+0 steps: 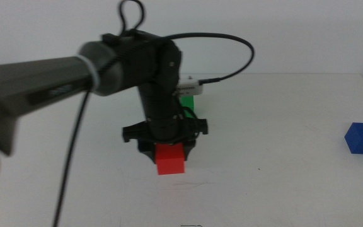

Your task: Stack red cubes first, then green, then blue cubes in a specific spot.

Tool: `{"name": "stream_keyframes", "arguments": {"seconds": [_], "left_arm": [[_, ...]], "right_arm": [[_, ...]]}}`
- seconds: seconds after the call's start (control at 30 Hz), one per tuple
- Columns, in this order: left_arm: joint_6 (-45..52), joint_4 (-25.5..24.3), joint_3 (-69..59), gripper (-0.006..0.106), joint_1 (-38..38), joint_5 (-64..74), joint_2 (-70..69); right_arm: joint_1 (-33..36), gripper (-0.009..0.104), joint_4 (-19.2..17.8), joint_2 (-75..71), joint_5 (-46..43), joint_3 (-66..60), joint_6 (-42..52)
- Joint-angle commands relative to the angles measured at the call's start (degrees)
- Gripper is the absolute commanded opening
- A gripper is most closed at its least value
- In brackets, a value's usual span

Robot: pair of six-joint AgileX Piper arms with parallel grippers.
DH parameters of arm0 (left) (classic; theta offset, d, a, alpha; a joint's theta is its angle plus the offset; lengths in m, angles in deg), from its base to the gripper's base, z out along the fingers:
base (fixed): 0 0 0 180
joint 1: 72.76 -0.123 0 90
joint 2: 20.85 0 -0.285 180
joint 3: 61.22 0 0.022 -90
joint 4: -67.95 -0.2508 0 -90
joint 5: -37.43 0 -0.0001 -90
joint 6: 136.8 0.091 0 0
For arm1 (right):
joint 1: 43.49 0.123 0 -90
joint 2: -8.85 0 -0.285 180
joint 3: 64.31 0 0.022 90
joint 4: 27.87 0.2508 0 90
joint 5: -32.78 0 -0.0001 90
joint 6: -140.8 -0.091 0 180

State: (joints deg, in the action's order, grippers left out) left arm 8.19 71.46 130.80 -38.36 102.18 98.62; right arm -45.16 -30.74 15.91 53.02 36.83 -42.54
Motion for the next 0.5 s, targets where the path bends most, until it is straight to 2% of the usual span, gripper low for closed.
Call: {"name": "stream_keyframes", "arguments": {"seconds": [0.0, 0.23, 0.47], "left_arm": [[-0.9, 0.6, 5.1, 0.031, 1.0, 1.0, -0.1], [-0.5, 2.0, 12.6, 0.031, 2.1, 2.0, 5.8], [0.8, 3.7, 13.2, 0.031, 2.1, 1.7, 7.9]], "right_arm": [[-0.3, 0.085, -0.7, -1.1, -4.6, 1.0, 0.3], [-0.3, 0.085, -0.7, -1.1, -4.6, 1.0, 0.3], [-0.3, 0.085, -0.7, -1.1, -4.6, 1.0, 0.3]]}}
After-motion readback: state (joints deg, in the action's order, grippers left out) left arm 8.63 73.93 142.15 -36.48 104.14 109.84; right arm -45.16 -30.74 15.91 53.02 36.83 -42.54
